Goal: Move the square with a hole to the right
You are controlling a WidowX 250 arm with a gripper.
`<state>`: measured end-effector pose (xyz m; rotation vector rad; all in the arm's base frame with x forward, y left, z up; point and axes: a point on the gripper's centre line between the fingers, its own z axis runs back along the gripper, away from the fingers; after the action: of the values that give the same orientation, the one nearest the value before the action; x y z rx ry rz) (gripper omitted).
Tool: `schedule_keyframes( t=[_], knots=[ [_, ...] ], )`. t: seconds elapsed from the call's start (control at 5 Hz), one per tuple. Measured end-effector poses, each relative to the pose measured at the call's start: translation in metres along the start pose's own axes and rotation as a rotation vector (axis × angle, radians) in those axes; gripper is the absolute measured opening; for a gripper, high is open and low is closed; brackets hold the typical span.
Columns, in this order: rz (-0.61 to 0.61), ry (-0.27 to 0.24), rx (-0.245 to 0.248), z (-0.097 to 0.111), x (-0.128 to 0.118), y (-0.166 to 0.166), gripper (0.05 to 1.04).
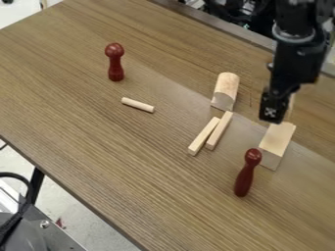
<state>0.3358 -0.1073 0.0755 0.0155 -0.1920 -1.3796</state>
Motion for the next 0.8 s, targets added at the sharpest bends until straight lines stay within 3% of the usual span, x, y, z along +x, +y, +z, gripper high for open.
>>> schedule_keyframes(
  t=[0.8],
  knots=[
    [0.016, -0.013, 0.027, -0.0076, 0.0052, -0.0038, 0.597]
  ],
)
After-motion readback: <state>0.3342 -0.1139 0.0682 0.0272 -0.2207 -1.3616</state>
